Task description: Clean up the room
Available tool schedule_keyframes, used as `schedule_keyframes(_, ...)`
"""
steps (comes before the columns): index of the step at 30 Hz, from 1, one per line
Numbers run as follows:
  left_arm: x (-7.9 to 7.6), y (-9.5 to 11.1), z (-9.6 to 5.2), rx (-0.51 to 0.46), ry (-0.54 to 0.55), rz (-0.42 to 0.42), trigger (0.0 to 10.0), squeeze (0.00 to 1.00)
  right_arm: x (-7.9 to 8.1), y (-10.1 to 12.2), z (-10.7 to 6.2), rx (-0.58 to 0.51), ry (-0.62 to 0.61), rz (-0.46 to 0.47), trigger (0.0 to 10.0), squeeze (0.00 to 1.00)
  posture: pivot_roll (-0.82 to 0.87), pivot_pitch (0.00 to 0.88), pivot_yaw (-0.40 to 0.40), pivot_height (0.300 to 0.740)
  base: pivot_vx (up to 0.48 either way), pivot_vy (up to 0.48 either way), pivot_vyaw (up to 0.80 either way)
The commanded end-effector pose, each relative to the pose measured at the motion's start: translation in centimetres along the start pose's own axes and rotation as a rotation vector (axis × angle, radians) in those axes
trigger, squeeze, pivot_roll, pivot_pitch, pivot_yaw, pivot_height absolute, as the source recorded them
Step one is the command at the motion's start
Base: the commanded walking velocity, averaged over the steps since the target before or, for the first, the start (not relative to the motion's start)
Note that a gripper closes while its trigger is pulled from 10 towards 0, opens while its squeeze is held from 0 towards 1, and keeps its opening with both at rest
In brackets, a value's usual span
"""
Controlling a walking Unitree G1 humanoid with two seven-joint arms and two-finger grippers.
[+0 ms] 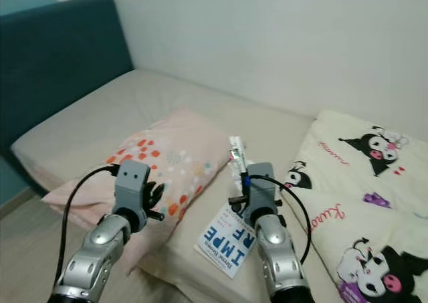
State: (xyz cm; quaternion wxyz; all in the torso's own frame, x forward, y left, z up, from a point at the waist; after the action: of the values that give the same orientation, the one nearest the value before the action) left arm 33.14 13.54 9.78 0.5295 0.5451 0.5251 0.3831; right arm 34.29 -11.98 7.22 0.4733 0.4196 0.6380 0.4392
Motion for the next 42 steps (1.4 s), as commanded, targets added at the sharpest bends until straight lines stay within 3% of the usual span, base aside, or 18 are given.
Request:
schedule_keyframes(1, 1.0, 0.0, -0.1, -0.002, 0.051, -0.008, 10.0, 0.0, -0.1, 0.1, 0.1, -0.001, -0.006, 0.019, 10.0, 0.0, 0.05, 0.0, -0.038, 0.74, 0.0, 0.0, 0.8)
schedule_keyframes(26, 2.2, -0.4, -0.1, 0.017, 0.137, -0.057, 10.0, 0.0, 0.0, 0.4, 1.2, -0.002, 0.003, 0.025, 10.0, 0.0, 0.05, 0.0, -0.054, 0.74, 0.0, 0.0, 0.8)
schedule_keyframes(42, 2.9, -0.3, -0.1, 0.007, 0.167, -0.026, 10.0, 0.0, 0.4, 0.4, 1.5, 0.0, 0.016, 0.029, 10.0, 0.0, 0.05, 0.0, -0.056, 0.74, 0.0, 0.0, 0.8)
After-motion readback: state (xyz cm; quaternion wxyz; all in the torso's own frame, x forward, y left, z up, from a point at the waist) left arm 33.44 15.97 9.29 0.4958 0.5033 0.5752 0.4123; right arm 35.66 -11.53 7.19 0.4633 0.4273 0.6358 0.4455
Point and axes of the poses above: a point about 5 cm out from each wrist's last joint towards the gripper, its own z axis pointing out of the wrist towards the gripper, its own y axis along the axis of the wrist's last joint, x = y × z, the point moved 4 cm from there along z, pointing out of the wrist towards the gripper, and after that the axes turned 12 degrees about -z, right-handed, at the moved point
